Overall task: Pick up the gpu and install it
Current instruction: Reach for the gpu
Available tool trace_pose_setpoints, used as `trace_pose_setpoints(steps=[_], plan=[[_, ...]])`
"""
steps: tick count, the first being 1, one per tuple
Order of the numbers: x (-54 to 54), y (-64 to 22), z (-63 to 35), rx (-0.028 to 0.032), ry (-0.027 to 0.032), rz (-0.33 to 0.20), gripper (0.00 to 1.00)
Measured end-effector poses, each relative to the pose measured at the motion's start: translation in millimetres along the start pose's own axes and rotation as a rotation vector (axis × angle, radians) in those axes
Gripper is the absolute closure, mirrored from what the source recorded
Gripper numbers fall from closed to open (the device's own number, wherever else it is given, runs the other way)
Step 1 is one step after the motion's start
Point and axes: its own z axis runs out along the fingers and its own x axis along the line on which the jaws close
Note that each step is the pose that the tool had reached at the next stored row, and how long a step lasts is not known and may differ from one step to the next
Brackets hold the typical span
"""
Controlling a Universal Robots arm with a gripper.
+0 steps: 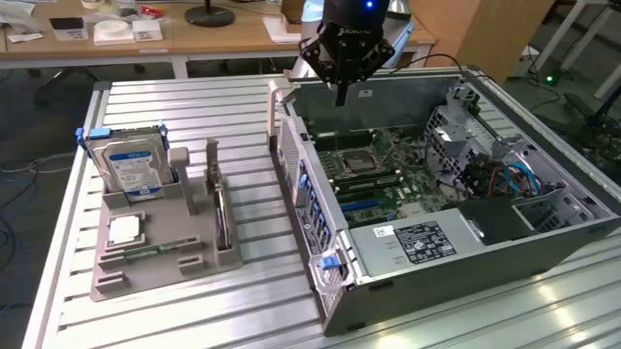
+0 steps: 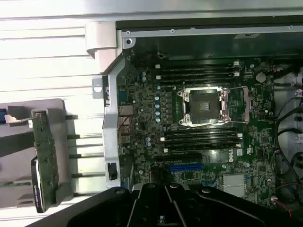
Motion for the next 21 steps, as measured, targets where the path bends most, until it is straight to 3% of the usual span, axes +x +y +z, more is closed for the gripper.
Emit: trace_pose_setpoints(steps=[5, 21], plan=[[3.7, -0.7, -0.1, 0.0001, 0.0000, 0.000, 0.89], [35.2, -4.8, -0.4, 0.0000, 0.0001, 0.000, 0.89]])
